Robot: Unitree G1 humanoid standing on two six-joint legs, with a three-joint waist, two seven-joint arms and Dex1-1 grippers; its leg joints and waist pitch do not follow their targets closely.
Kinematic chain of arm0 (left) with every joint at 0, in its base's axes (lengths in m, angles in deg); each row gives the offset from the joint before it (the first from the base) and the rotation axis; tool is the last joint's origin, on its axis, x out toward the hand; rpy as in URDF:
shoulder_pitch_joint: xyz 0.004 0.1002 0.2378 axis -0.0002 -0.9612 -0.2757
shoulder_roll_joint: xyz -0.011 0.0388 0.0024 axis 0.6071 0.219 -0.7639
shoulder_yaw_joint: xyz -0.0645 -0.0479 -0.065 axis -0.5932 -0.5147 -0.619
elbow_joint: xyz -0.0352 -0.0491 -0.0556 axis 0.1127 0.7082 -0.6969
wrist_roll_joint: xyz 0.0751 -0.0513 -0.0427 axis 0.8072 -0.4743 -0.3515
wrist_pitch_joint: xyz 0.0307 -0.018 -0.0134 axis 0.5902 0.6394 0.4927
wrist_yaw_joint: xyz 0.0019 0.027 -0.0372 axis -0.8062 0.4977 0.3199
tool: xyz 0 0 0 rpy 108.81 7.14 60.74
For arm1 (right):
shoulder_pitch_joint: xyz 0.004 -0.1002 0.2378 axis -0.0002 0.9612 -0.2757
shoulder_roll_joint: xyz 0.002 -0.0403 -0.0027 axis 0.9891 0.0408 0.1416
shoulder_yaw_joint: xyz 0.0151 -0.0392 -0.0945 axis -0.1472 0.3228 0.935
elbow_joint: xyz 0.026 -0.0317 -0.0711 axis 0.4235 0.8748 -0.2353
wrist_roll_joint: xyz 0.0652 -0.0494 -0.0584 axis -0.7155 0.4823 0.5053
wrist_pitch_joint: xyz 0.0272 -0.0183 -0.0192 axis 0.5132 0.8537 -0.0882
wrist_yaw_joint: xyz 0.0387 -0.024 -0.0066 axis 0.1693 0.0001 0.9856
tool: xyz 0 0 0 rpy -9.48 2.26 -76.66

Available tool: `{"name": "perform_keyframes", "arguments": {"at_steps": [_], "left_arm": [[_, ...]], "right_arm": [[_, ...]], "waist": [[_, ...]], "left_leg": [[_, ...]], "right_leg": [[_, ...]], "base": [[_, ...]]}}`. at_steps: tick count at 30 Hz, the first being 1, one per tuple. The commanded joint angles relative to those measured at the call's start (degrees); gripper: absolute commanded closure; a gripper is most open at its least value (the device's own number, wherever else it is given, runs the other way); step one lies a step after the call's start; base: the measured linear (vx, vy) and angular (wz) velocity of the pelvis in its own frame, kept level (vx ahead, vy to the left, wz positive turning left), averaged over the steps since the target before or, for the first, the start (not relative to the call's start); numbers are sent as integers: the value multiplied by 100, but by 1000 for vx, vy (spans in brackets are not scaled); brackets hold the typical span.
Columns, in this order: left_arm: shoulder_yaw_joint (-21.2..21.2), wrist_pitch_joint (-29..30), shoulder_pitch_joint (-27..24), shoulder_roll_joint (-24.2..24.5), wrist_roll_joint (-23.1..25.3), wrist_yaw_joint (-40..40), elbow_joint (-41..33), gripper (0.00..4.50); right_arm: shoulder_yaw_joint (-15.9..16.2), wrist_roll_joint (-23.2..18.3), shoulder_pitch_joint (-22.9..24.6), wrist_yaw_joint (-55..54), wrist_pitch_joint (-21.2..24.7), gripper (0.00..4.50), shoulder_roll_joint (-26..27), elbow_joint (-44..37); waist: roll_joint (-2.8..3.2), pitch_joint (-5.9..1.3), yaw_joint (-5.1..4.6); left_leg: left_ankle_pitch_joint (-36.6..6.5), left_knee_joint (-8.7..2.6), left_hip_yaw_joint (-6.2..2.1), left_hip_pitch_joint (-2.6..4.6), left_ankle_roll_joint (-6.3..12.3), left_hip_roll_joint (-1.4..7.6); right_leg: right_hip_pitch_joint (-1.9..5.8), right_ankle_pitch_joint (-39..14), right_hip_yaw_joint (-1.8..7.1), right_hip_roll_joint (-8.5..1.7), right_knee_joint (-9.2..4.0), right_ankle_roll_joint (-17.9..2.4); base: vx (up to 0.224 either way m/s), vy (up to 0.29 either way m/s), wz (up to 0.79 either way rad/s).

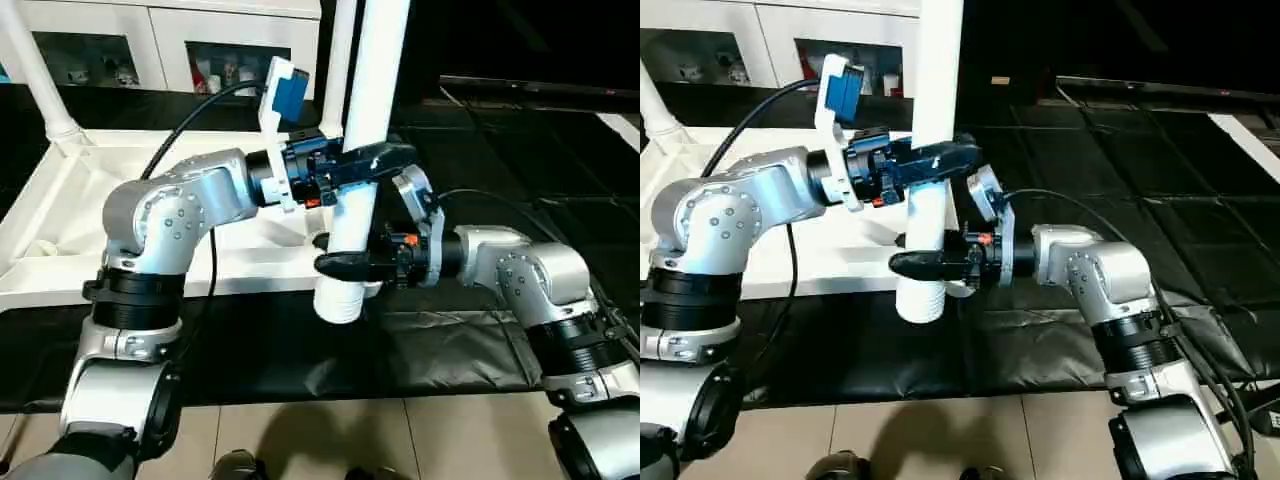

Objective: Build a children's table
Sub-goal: Pick table leg

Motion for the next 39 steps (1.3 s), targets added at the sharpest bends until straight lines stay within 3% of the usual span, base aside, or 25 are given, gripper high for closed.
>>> {"name": "perform_keyframes", "arguments": {"at_steps": [1, 4, 17, 20, 24, 26, 33, 39], "left_arm": [[73, -69, 217, -50, -32, 76, -65, 268], [86, -109, 244, -45, 2, 87, -19, 268], [139, -195, 295, -48, 89, 70, -57, 268], [-149, 150, 366, -269, -372, -70, -87, 198], [-333, 226, 434, -454, -600, -226, -120, 192], [-439, 200, 474, -550, -680, -320, -69, 155], [-718, -103, 517, -670, -736, -374, 15, 158], [-1455, -147, 558, -743, -1288, -621, 186, 158]], "right_arm": [[68, 90, 40, 35, -35, 216, -68, -22], [112, 136, 61, 49, -91, 240, -93, -10], [23, 158, 64, -60, -183, 252, 19, 98], [-11, 165, 131, -137, -215, 252, 56, 82], [-55, 152, 200, -234, -224, 253, 114, 50], [-64, 159, 231, -286, -249, 253, 145, 47], [-227, 220, 311, -643, -456, 253, 333, 108], [-865, 245, 276, -1596, -927, 253, 747, 517]], "waist": [[37, -619, 28], [31, -616, 24], [45, -617, 29], [39, -621, 30], [47, -626, 39], [50, -625, 44], [66, -622, 57], [81, -633, 40]], "left_leg": [[-693, -407, -153, 94, -94, 367], [-664, -404, -149, 88, -85, 359], [-708, -408, -155, 96, -94, 371], [-687, -399, -152, 84, -93, 364], [-676, -391, -152, 84, -69, 366], [-691, -395, -154, 90, -56, 366], [-732, -404, -164, 94, -90, 367], [-754, -410, -158, 113, -169, 365]], "right_leg": [[386, -1585, 402, -567, -410, -875], [384, -1557, 404, -563, -409, -882], [385, -1577, 401, -567, -409, -901], [393, -1516, 400, -570, -399, -949], [394, -1422, 395, -574, -399, -1031], [392, -1454, 393, -565, -408, -992], [387, -1574, 389, -573, -431, -914], [371, -1461, 390, -569, -409, -990]], "base": [[0, 0, 0], [0, 0, 0], [0, 0, 0], [0, 0, 0], [0, 0, 0], [0, 0, 0], [0, 0, 0], [0, 0, 0]]}}
